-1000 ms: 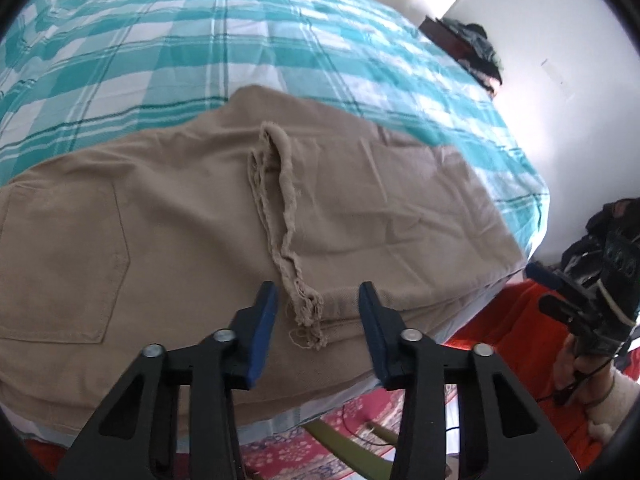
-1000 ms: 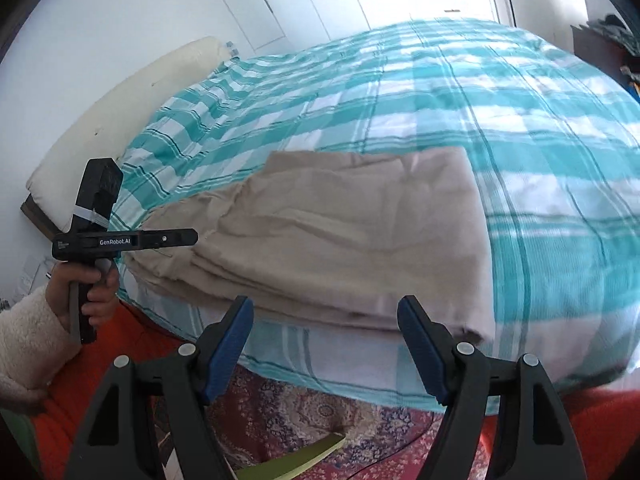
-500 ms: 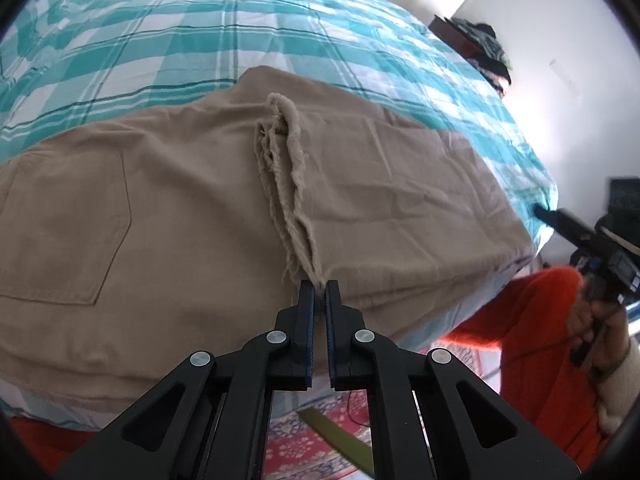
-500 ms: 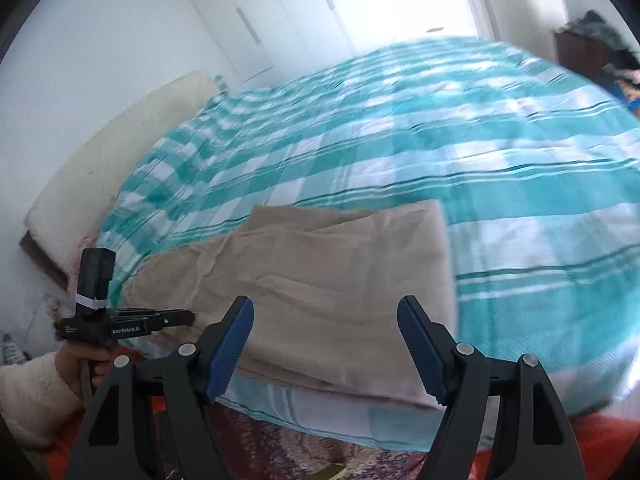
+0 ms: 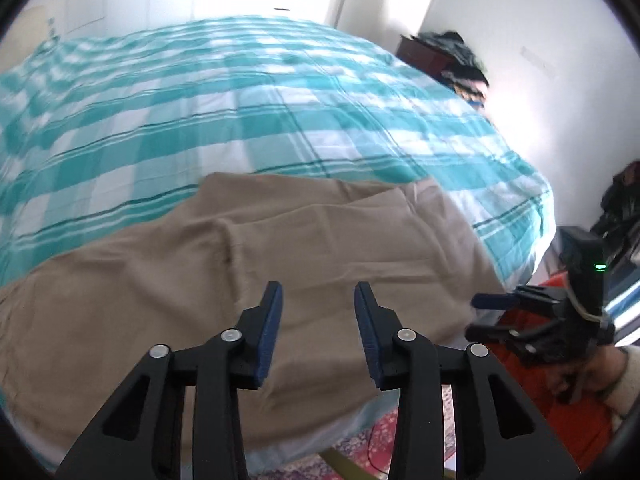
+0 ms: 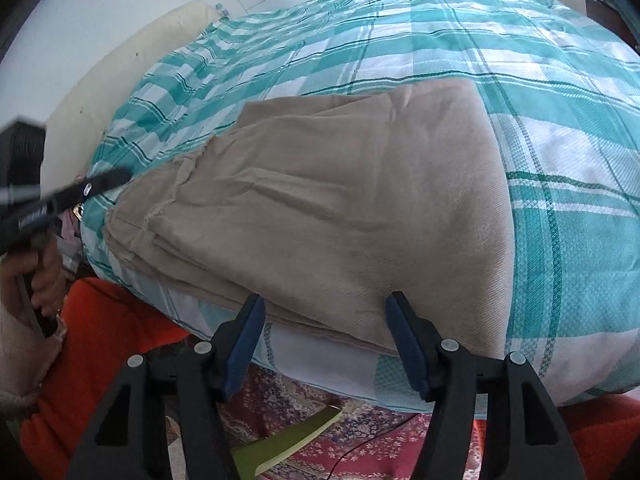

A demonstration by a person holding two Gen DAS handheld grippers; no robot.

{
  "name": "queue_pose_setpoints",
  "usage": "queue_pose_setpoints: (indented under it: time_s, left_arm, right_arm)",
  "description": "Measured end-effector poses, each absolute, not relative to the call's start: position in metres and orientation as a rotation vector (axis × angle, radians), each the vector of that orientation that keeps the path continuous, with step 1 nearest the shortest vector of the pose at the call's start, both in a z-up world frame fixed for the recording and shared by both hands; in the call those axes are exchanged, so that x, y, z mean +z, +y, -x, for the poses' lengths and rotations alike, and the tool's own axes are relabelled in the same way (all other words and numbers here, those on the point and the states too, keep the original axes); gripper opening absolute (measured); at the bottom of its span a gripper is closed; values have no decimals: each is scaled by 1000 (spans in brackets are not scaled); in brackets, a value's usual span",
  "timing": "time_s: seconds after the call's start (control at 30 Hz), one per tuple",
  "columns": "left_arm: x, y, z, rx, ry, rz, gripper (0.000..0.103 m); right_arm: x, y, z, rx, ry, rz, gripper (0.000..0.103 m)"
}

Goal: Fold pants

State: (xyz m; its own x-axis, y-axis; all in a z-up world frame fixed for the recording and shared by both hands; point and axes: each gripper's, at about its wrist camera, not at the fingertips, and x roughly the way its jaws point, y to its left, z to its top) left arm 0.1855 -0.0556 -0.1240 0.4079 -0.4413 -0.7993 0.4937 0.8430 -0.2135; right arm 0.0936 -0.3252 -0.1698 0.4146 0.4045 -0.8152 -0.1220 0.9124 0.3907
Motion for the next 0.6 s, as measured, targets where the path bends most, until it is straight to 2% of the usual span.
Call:
queue_pose_setpoints:
  time_s: [0.07, 0.1, 0.13, 0.3, 0.43, 0.6]
  left_arm:
    - [-152, -72, -187, -590, 1038, -108, 22]
    - [-166, -77, -184, -585, 1074, -131, 12]
    - [-177, -79, -181, -579, 1109, -141, 9]
    - [-192, -60, -159, -556, 1091, -33, 8]
    - [-190, -63, -156, -549, 1088, -56, 8]
    - [-185, -61, -150, -551, 1089, -74, 7]
  right_arm:
    - [-168, -325, -92, 330, 1098, -278, 63]
    - [-166, -326, -91, 326, 1095, -278, 63]
    - [-162, -327, -89, 321, 1088, -282, 63]
    - [-129, -345, -93, 334, 1045, -360, 63]
    - [-96, -358, -145, 323, 1009, -334, 63]
    - [-116, -368, -215, 273, 1077, -432, 63]
